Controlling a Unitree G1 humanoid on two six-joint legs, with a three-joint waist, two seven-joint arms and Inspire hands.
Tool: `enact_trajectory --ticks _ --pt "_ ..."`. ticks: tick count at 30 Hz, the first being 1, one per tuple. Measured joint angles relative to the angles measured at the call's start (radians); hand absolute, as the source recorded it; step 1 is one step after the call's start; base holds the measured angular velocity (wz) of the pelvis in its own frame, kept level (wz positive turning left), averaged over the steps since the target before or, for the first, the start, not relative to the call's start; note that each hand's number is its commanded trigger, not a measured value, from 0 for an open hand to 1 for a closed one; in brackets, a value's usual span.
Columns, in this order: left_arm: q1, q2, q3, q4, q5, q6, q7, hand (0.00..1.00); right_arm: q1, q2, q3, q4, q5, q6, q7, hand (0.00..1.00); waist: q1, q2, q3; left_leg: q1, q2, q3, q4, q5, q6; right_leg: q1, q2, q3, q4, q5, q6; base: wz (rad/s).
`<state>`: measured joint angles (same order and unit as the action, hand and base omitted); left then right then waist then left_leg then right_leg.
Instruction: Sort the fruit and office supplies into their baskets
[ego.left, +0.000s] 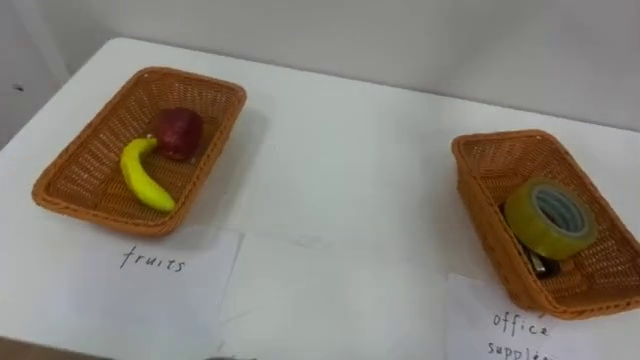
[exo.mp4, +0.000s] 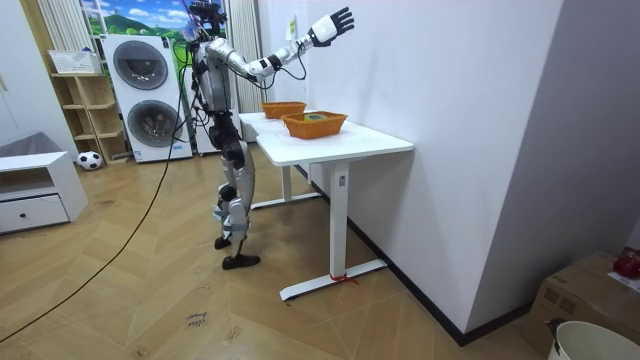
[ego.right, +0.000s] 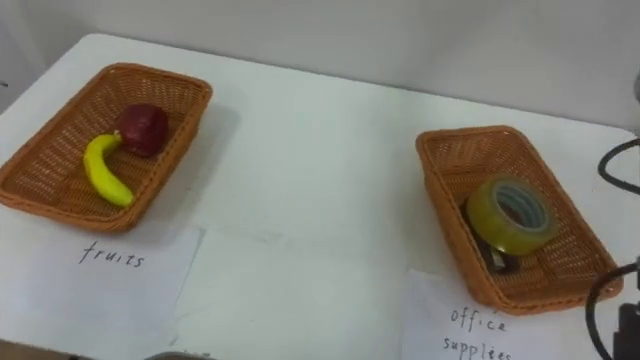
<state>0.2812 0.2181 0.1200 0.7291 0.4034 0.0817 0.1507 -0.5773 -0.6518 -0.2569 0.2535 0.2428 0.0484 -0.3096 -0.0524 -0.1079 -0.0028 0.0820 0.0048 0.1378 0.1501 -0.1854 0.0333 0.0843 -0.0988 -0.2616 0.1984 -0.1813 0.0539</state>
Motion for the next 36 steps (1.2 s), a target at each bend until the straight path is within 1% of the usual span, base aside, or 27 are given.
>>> enact_trajectory --ticks 2,3,4,5,6,7,8,10,11,12,14,15,17,19,20,21,22,23,24,26,27,29,30,32,33,35,36 --pt "0.005 0.000 -0.001 0.001 0.000 -0.009 0.016 0.00 0.067 0.000 -0.078 -0.006 0.025 -0.011 -0.057 0.00 -0.011 -0.001 -0.0013 0.008 0.002 0.024 0.000 0.000 0.000 0.002 0.003 0.015 -0.013 0.001 -0.002 -0.24" --pt "0.009 0.000 -0.001 0.002 0.000 -0.013 0.023 0.00 0.084 0.000 -0.091 -0.005 0.027 -0.013 -0.067 0.00 -0.019 -0.001 -0.0013 0.008 0.003 0.027 0.001 0.000 0.000 0.003 0.004 0.015 -0.015 0.002 -0.003 -0.20" --pt "0.019 0.000 0.000 0.011 0.000 -0.022 0.038 0.00 0.125 0.000 -0.120 0.000 0.027 -0.021 -0.083 0.00 -0.037 0.000 -0.0012 0.009 0.002 0.029 0.001 0.000 0.000 0.003 0.006 0.015 -0.015 0.002 -0.004 -0.11" --pt "0.019 -0.001 0.003 0.021 0.001 -0.025 0.045 0.00 0.173 0.000 -0.156 0.011 0.028 -0.027 -0.103 0.00 -0.048 -0.001 -0.0012 0.011 0.001 0.042 0.000 0.000 0.000 0.002 0.008 0.019 -0.015 0.003 -0.004 -0.21" --pt "0.017 -0.001 0.005 0.026 0.001 -0.027 0.045 0.00 0.220 0.000 -0.185 0.011 0.039 -0.027 -0.122 0.00 -0.052 -0.001 -0.0011 0.016 0.005 0.058 0.000 0.000 -0.001 0.000 0.011 0.031 -0.015 0.003 -0.005 -0.29" --pt "0.019 -0.001 0.007 0.030 0.001 -0.027 0.045 0.00 0.245 0.000 -0.200 0.011 0.050 -0.027 -0.130 0.00 -0.053 -0.001 -0.0012 0.019 0.007 0.065 0.000 0.000 -0.001 -0.001 0.013 0.041 -0.015 0.003 -0.005 -0.39" --pt "0.021 -0.001 0.014 0.039 0.000 -0.031 0.044 0.00 0.289 0.000 -0.228 0.011 0.076 -0.027 -0.153 0.00 -0.053 0.000 -0.0009 0.026 0.015 0.082 0.000 0.000 -0.001 -0.002 0.015 0.049 -0.015 0.004 -0.006 -0.39" --pt "0.034 -0.001 0.027 0.036 -0.001 -0.041 0.045 0.00 0.350 0.001 -0.264 0.011 0.100 -0.035 -0.197 0.00 -0.066 0.001 -0.0007 0.033 0.021 0.092 0.000 -0.004 -0.007 -0.001 0.021 0.053 -0.015 0.006 -0.009 -0.28" --pt "0.041 -0.001 0.033 0.031 -0.001 -0.046 0.046 0.00 0.395 0.001 -0.287 0.011 0.121 -0.045 -0.226 0.00 -0.080 0.002 -0.0013 0.034 0.022 0.098 0.000 -0.008 -0.014 -0.002 0.027 0.055 -0.015 0.007 -0.011 -0.10" --pt "0.043 -0.001 0.036 0.026 -0.001 -0.047 0.047 0.00 0.418 0.001 -0.294 0.011 0.132 -0.051 -0.241 0.00 -0.083 0.001 -0.0009 0.034 0.024 0.099 0.000 -0.009 -0.016 -0.002 0.030 0.055 -0.015 0.007 -0.012 -0.10" --pt "0.045 -0.001 0.042 0.024 -0.014 -0.049 0.056 0.00 0.505 0.015 -0.333 0.010 0.189 -0.068 -0.284 0.00 -0.093 0.001 -0.0002 0.036 0.036 0.111 -0.001 -0.016 -0.025 -0.002 0.040 0.061 -0.017 0.010 -0.017 -0.14" --pt "0.046 -0.001 0.042 0.025 -0.023 -0.049 0.056 0.00 0.518 0.026 -0.342 0.010 0.199 -0.074 -0.297 0.00 -0.099 0.001 -0.0002 0.037 0.037 0.111 -0.002 -0.017 -0.027 -0.002 0.043 0.063 -0.017 0.011 -0.018 -0.12" --pt "0.039 -0.008 0.041 0.026 -0.042 -0.051 0.057 0.00 0.574 0.053 -0.383 0.011 0.244 -0.090 -0.356 0.00 -0.115 0.004 0.0001 0.043 0.045 0.114 -0.016 -0.022 -0.035 -0.006 0.050 0.065 -0.016 0.014 -0.023 -0.06" --pt "0.038 -0.011 0.039 0.023 -0.047 -0.057 0.057 0.00 0.621 0.057 -0.409 0.012 0.276 -0.097 -0.398 0.00 -0.117 0.001 0.0007 0.041 0.051 0.122 -0.015 -0.022 -0.036 -0.010 0.051 0.066 -0.014 0.016 -0.027 -0.11" --pt "0.042 -0.011 0.039 0.016 -0.049 -0.060 0.057 0.00 0.649 0.063 -0.427 0.012 0.292 -0.110 -0.418 0.00 -0.119 0.005 -0.0016 0.037 0.052 0.127 -0.016 -0.023 -0.036 -0.016 0.052 0.067 -0.013 0.018 -0.029 -0.13" --pt "0.042 -0.011 0.040 0.016 -0.052 -0.062 0.058 0.00 0.662 0.067 -0.439 0.014 0.305 -0.120 -0.429 0.00 -0.122 0.006 -0.0015 0.035 0.052 0.127 -0.016 -0.023 -0.036 -0.018 0.052 0.068 -0.014 0.018 -0.029 -0.06" --pt "0.046 -0.011 0.040 0.016 -0.069 -0.062 0.064 0.00 0.681 0.072 -0.448 0.039 0.325 -0.141 -0.450 0.00 -0.133 0.007 -0.0011 0.033 0.052 0.126 -0.016 -0.023 -0.036 -0.019 0.052 0.068 -0.014 0.018 -0.030 0.00" --pt "0.050 -0.011 0.039 0.016 -0.091 -0.062 0.065 0.00 0.688 0.075 -0.451 0.087 0.357 -0.151 -0.469 0.00 -0.141 0.007 -0.0014 0.032 0.051 0.127 -0.015 -0.023 -0.036 -0.019 0.052 0.069 -0.014 0.019 -0.030 0.00" --pt "0.050 -0.012 0.039 0.016 -0.100 -0.062 0.065 0.00 0.692 0.081 -0.460 0.107 0.375 -0.151 -0.476 0.00 -0.143 0.006 -0.0014 0.032 0.051 0.127 -0.015 -0.023 -0.036 -0.020 0.051 0.069 -0.014 0.018 -0.031 -0.04" --pt "0.049 -0.012 0.039 0.016 -0.123 -0.062 0.060 0.00 0.710 0.121 -0.486 0.150 0.422 -0.151 -0.513 0.00 -0.146 0.009 -0.0030 0.025 0.051 0.133 -0.014 -0.023 -0.036 -0.033 0.051 0.073 -0.013 0.018 -0.032 -0.07" --pt "0.049 -0.012 0.039 0.016 -0.129 -0.061 0.058 0.00 0.717 0.131 -0.486 0.158 0.430 -0.151 -0.519 0.00 -0.148 0.010 -0.0038 0.022 0.050 0.132 -0.013 -0.022 -0.036 -0.034 0.051 0.073 -0.014 0.018 -0.032 -0.05" --pt "0.046 -0.013 0.039 0.018 -0.128 -0.060 0.051 0.00 0.726 0.177 -0.488 0.216 0.433 -0.158 -0.530 0.00 -0.162 0.012 -0.0063 0.019 0.044 0.129 -0.009 -0.022 -0.036 -0.035 0.052 0.074 -0.015 0.018 -0.032 0.00" --pt "0.044 -0.017 0.039 0.018 -0.130 -0.060 0.051 0.00 0.740 0.198 -0.492 0.250 0.434 -0.158 -0.531 0.00 -0.164 0.014 -0.0072 0.019 0.044 0.128 -0.012 -0.022 -0.036 -0.035 0.054 0.077 -0.018 0.018 -0.032 0.00" --pt "0.039 -0.024 0.038 0.016 -0.135 -0.060 0.051 0.00 0.767 0.226 -0.492 0.300 0.440 -0.158 -0.528 0.00 -0.161 0.017 -0.0099 0.022 0.044 0.131 -0.015 -0.022 -0.037 -0.032 0.055 0.084 -0.024 0.018 -0.033 0.00" --pt "0.041 -0.024 0.037 0.017 -0.135 -0.060 0.051 0.00 0.783 0.238 -0.491 0.315 0.443 -0.161 -0.525 0.00 -0.161 0.018 -0.0100 0.023 0.044 0.131 -0.015 -0.022 -0.037 -0.031 0.055 0.084 -0.023 0.018 -0.033 0.00" --pt "0.040 -0.029 0.037 0.027 -0.139 -0.061 0.052 0.00 0.812 0.293 -0.482 0.403 0.471 -0.168 -0.508 0.00 -0.157 0.020 -0.0093 0.020 0.045 0.131 -0.015 -0.022 -0.037 -0.033 0.056 0.086 -0.023 0.018 -0.032 0.00" --pt "0.041 -0.032 0.037 0.028 -0.140 -0.061 0.052 0.00 0.816 0.312 -0.480 0.413 0.478 -0.167 -0.505 0.00 -0.156 0.022 -0.0091 0.019 0.045 0.131 -0.015 -0.022 -0.037 -0.034 0.056 0.087 -0.023 0.018 -0.032 0.00"
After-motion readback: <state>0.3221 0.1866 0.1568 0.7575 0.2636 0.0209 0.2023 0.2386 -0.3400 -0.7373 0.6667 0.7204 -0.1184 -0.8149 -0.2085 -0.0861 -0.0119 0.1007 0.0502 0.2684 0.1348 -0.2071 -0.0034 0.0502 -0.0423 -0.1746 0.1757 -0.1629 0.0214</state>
